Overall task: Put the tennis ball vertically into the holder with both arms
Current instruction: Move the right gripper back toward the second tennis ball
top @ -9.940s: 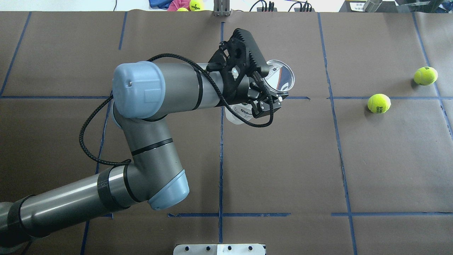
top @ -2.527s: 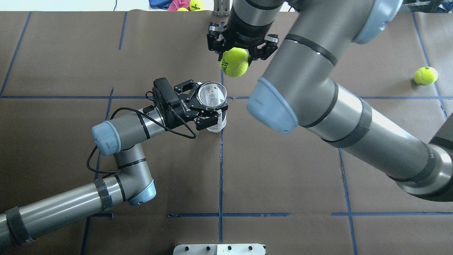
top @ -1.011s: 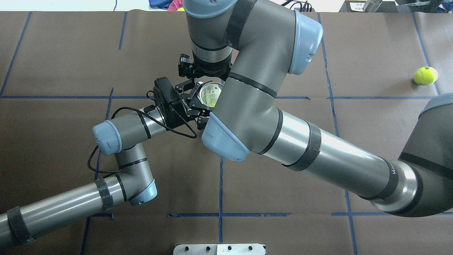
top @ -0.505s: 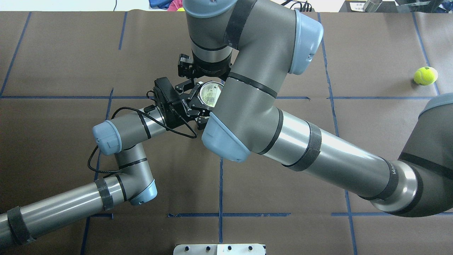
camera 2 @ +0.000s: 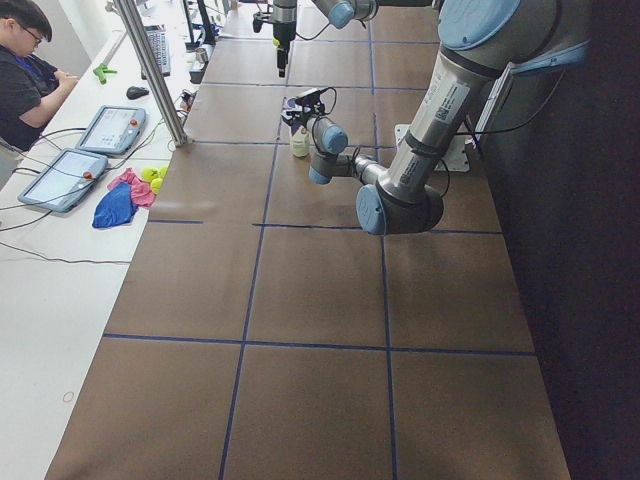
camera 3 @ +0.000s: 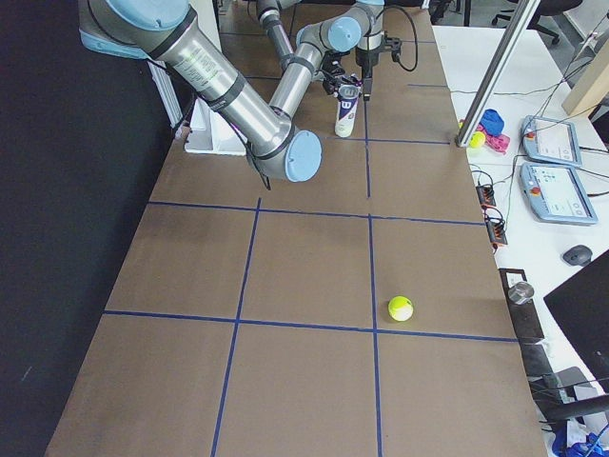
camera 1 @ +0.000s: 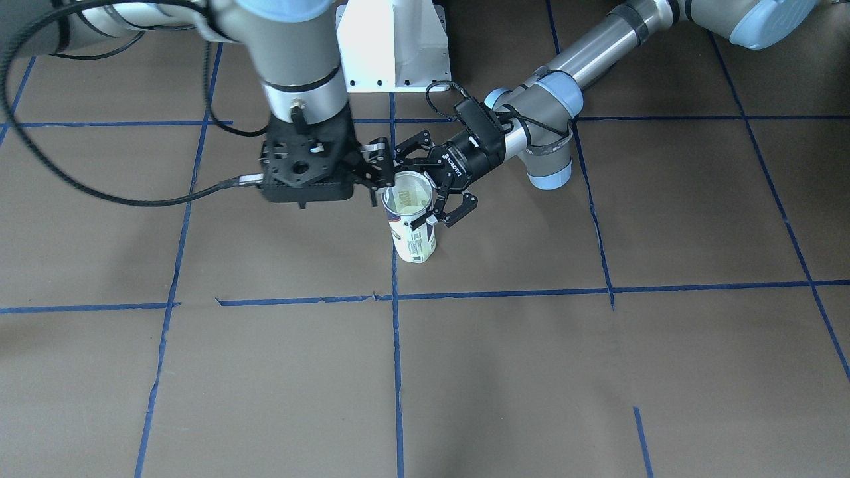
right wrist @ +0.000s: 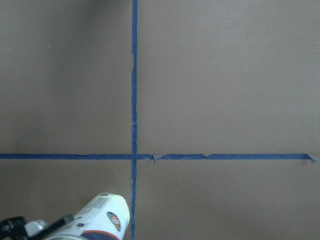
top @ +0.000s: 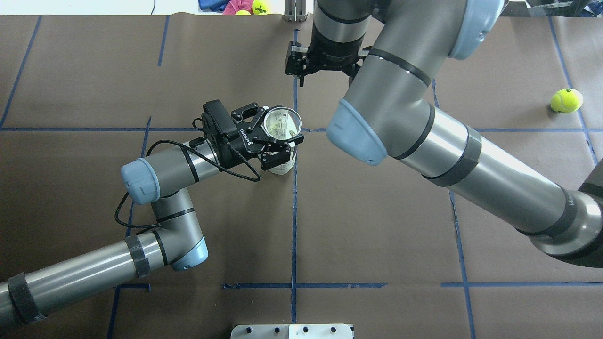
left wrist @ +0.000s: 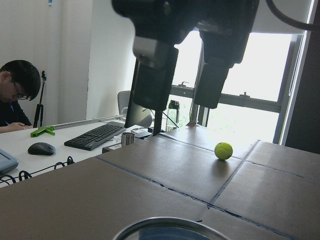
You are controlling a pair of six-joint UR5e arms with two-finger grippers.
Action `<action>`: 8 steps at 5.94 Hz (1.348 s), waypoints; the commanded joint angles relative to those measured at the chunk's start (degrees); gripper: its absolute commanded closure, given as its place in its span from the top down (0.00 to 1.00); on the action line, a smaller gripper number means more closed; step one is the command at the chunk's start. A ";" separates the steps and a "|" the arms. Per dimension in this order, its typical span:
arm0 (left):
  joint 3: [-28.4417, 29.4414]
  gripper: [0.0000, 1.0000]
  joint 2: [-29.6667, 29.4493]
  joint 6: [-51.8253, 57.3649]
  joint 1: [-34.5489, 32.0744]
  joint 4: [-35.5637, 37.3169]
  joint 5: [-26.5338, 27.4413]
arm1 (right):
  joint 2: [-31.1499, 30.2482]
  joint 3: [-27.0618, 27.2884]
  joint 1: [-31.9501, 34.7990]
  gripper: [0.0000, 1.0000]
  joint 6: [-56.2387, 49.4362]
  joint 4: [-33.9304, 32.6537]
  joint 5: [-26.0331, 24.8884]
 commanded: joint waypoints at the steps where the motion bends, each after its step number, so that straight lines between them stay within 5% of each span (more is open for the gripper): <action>1: 0.06 0.90 0.40 0.09 -0.67 -0.01 0.00 | -4.70 0.80 5.89 1.00 -10.51 0.21 3.83; 6: 0.24 0.89 1.10 0.17 -0.41 0.08 0.00 | -24.73 0.81 19.51 1.00 -41.50 9.96 8.07; 8: 0.24 0.89 1.10 0.17 -0.41 0.08 -0.08 | -27.40 -6.79 26.45 1.00 -56.63 12.06 10.42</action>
